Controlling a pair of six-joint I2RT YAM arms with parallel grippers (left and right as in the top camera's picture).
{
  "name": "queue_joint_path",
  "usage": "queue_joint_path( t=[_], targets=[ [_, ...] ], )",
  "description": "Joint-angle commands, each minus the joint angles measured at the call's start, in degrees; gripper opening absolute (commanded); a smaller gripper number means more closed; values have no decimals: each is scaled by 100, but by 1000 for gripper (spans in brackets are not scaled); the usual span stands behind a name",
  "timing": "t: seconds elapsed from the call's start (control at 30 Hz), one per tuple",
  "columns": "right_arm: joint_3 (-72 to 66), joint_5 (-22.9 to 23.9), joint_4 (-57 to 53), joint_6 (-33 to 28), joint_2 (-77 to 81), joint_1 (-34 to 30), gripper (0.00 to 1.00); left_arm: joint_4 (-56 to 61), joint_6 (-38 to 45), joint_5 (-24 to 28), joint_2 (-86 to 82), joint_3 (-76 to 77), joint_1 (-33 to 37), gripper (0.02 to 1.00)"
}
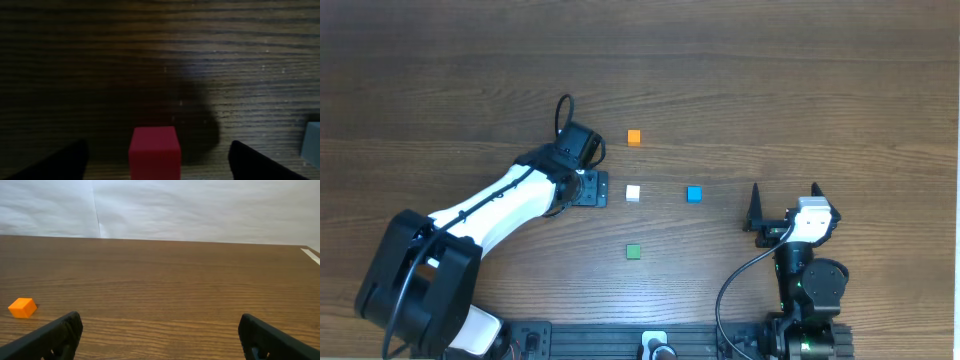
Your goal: Stack Cubes
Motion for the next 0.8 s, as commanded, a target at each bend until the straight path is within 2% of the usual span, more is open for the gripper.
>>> queue_joint_path(
  t=[0.03, 0.1, 0.2, 0.4, 0.8],
  targets=[
    [-44, 39, 2, -24, -42, -35, 993, -20, -63, -157, 81, 114, -7, 820],
    [-44, 39, 2, -24, -42, -35, 993, -52, -107, -195, 81, 114, -7, 720],
    [-44, 39, 2, -24, -42, -35, 993, -109, -166, -238, 85, 114, -7, 654],
    [-44, 39, 2, -24, -42, -35, 991, -109, -190, -236, 85, 114, -7, 457],
    [-44, 39, 2, -24, -42, -35, 993, -42, -317, -236, 87, 114, -7, 272]
  ],
)
